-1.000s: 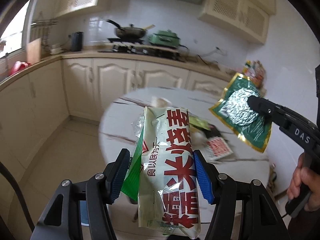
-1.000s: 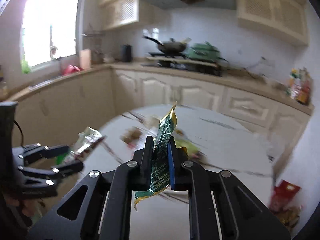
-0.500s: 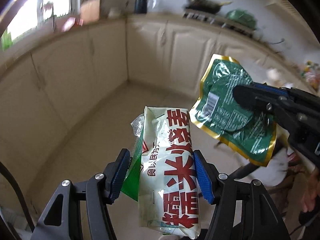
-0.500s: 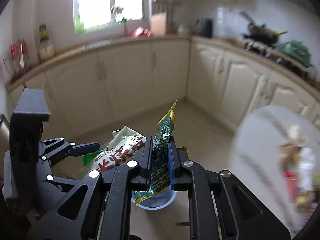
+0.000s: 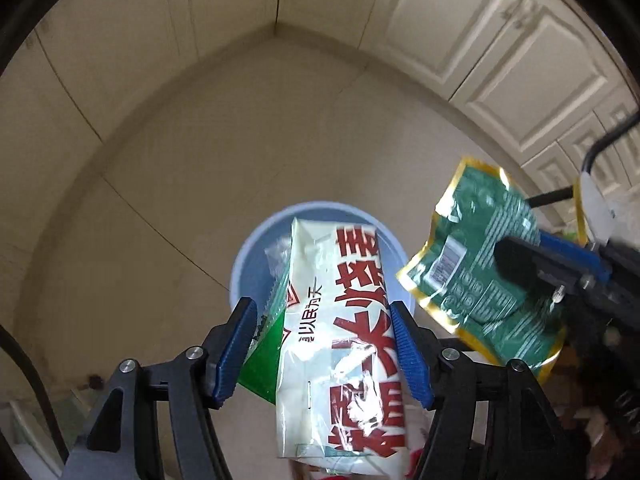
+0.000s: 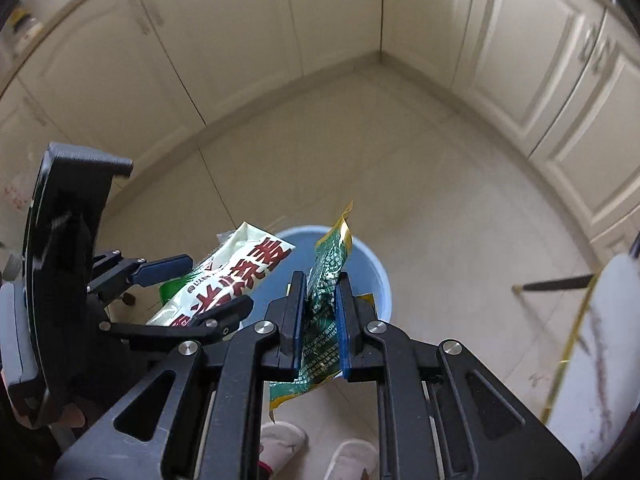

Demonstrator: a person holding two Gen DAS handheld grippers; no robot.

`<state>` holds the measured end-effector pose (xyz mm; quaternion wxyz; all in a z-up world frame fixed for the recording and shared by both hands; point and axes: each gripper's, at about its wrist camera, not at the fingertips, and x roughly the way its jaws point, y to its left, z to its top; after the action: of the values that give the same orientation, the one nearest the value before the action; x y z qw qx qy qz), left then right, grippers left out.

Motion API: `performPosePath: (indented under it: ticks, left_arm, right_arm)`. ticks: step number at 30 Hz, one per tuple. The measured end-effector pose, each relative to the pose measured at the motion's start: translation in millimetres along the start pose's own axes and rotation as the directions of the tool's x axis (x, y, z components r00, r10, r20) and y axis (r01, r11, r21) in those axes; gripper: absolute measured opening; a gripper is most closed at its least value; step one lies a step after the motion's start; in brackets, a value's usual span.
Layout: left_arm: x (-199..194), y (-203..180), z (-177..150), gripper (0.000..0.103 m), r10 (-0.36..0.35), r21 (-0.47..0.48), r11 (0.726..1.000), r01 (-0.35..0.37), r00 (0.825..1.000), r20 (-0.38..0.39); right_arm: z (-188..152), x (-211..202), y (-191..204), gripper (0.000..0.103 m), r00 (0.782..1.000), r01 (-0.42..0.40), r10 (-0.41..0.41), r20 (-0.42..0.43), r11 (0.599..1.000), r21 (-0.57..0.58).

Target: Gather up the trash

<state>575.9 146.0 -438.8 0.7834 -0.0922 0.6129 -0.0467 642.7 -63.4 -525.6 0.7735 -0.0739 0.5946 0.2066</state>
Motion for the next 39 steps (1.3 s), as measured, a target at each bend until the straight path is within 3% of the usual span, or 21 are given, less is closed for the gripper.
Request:
performPosePath:
  ticks: [5, 10, 17, 23, 25, 26, 30, 33, 37, 39]
  left_arm:
    - [24.9, 10.4, 32.6, 0.065, -0.030, -0.050, 0.998, 0.029, 0.999, -0.038]
    - [34.9, 37.6, 57.0, 0.069, 0.008, -0.080, 0.997, -0.011, 0.999, -0.043]
    - [6.8, 44.6, 47.6, 0.069, 0.062, -0.127, 0.990, -0.062, 0.998, 0.001]
    - [-37.7, 43.9, 44.6, 0.069, 0.092, -0.153, 0.985, -0.079, 0.993, 0.080]
    - [-64.4, 37.2, 37.8, 0.069, 0.111, -0.158, 0.983, -0.090, 0.986, 0.126]
    - [-71.9, 23.0, 31.0, 0.069, 0.118, -0.161, 0.983, -0.094, 0.982, 0.150]
    - [-131.2, 11.7, 25.1, 0.072, 0.139, -0.176, 0.980, -0.093, 0.953, 0.271]
    - [-173.5, -14.3, 10.9, 0.076, 0.167, -0.174, 0.979, -0.108, 0.912, 0.374]
    - [-229.0, -72.2, -15.9, 0.084, 0.177, -0.153, 0.982, -0.114, 0.846, 0.503]
    - [-257.1, -107.1, -35.5, 0.086, 0.175, -0.138, 0.984, -0.116, 0.808, 0.563]
  right_arm:
    - [-4.0, 36.8, -17.8, 0.014, 0.998, -0.015, 0.017, -0.061, 0.999, 0.031]
    - [-0.4, 54.3, -25.0, 0.018, 0.995, -0.045, 0.050, -0.082, 0.997, 0.059]
    - [7.3, 47.6, -17.3, 0.024, 0.996, -0.068, 0.072, -0.056, 0.995, 0.071]
    - [7.0, 1.1, 4.3, 0.044, 1.000, -0.013, 0.013, 0.009, 1.000, 0.018]
    - [5.0, -28.2, 15.7, 0.067, 0.999, 0.012, -0.012, 0.041, 1.000, 0.005]
    - [4.5, -40.9, 19.0, 0.069, 0.998, 0.022, -0.022, 0.059, 1.000, 0.001]
    - [0.9, -100.5, 36.2, 0.087, 0.987, 0.054, -0.052, 0.149, 0.998, -0.014]
    - [-5.4, -157.6, 46.2, 0.089, 0.967, 0.074, -0.069, 0.247, 0.997, -0.010]
    - [-23.3, -236.5, 55.0, 0.101, 0.920, 0.120, -0.110, 0.377, 0.993, -0.005]
    - [-36.2, -279.7, 58.8, 0.102, 0.881, 0.153, -0.137, 0.453, 0.988, 0.001]
